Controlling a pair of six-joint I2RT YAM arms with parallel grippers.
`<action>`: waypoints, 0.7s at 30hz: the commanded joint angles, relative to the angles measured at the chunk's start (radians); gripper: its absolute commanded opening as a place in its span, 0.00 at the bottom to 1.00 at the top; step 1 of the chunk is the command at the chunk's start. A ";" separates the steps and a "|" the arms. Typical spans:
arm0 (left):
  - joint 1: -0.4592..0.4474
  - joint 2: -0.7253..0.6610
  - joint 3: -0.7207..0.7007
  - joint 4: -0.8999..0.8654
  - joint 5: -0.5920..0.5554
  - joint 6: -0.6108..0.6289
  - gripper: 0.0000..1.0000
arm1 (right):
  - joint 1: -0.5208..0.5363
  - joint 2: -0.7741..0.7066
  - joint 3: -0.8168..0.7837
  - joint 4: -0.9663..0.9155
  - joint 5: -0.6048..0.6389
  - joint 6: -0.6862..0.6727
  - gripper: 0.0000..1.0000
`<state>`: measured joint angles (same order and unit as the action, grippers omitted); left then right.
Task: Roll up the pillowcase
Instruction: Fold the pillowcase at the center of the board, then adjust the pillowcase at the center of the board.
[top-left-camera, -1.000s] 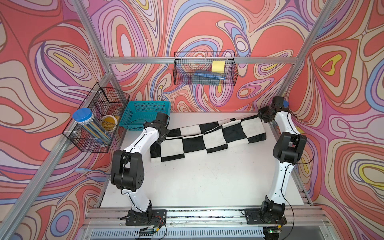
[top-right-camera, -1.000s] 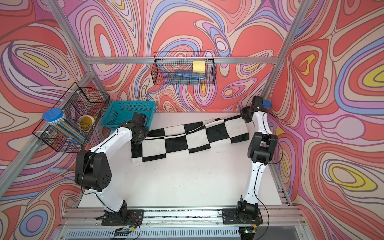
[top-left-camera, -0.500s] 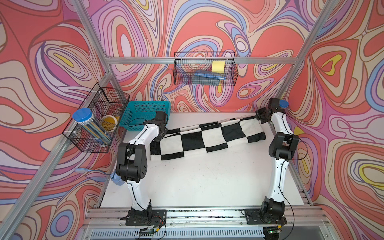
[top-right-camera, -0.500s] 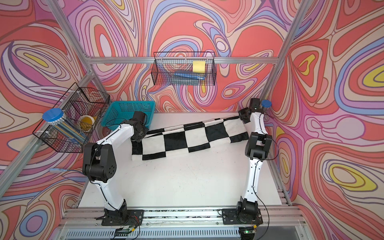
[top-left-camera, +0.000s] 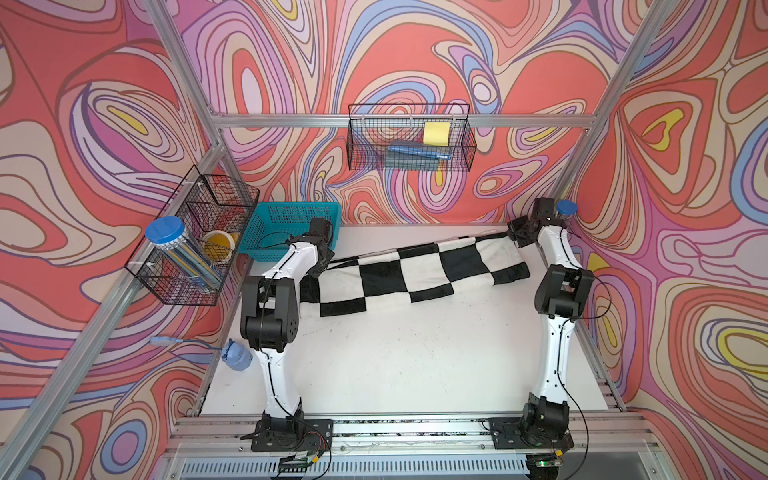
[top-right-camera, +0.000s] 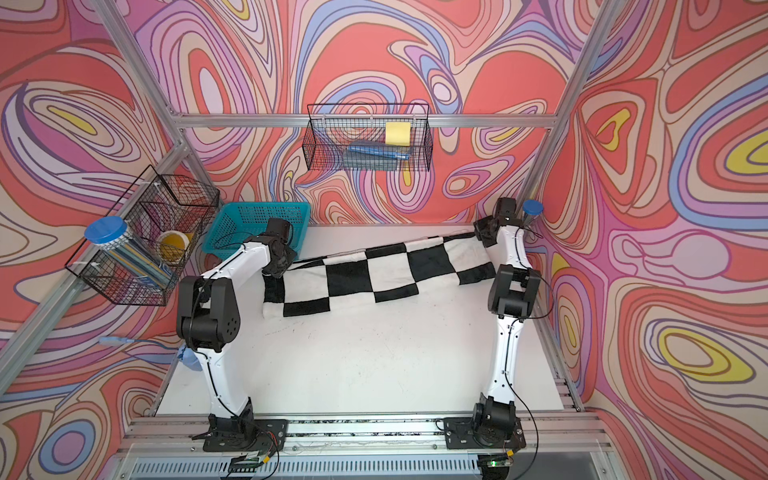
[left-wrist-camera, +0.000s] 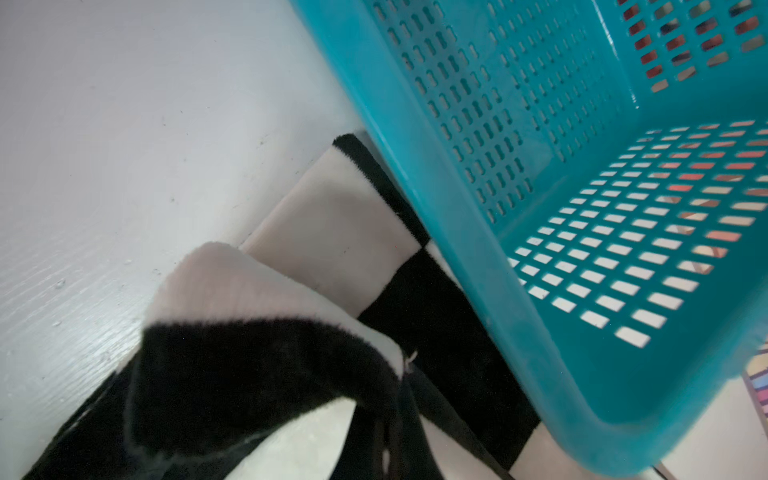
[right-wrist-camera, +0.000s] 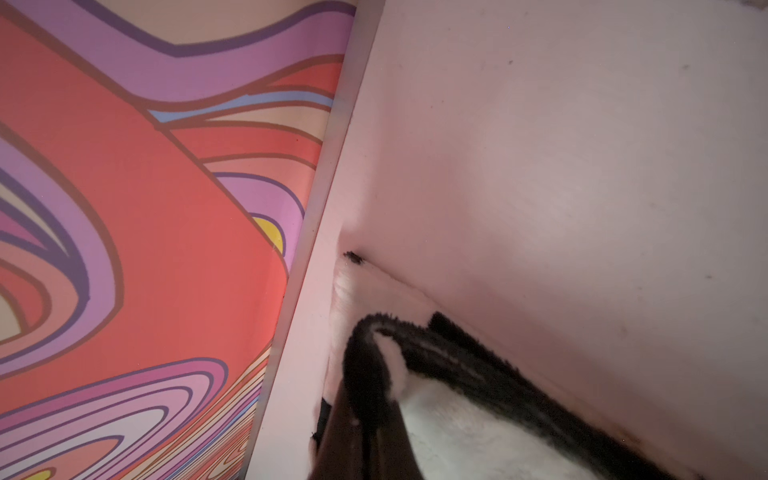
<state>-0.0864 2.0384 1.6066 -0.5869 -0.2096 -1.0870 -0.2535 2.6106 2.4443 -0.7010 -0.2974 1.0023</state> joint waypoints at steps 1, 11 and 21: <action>0.012 0.032 0.023 0.003 -0.004 0.012 0.50 | 0.000 0.036 0.015 0.072 -0.013 0.020 0.20; 0.002 -0.150 -0.108 0.137 -0.016 0.066 0.93 | 0.000 -0.040 -0.056 0.143 -0.048 -0.040 0.68; -0.076 -0.303 -0.195 0.071 0.057 0.242 0.47 | 0.071 -0.353 -0.438 0.103 -0.119 -0.202 0.00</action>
<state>-0.1322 1.7386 1.4593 -0.4713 -0.2047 -0.9348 -0.2344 2.3749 2.1078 -0.5728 -0.3923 0.8814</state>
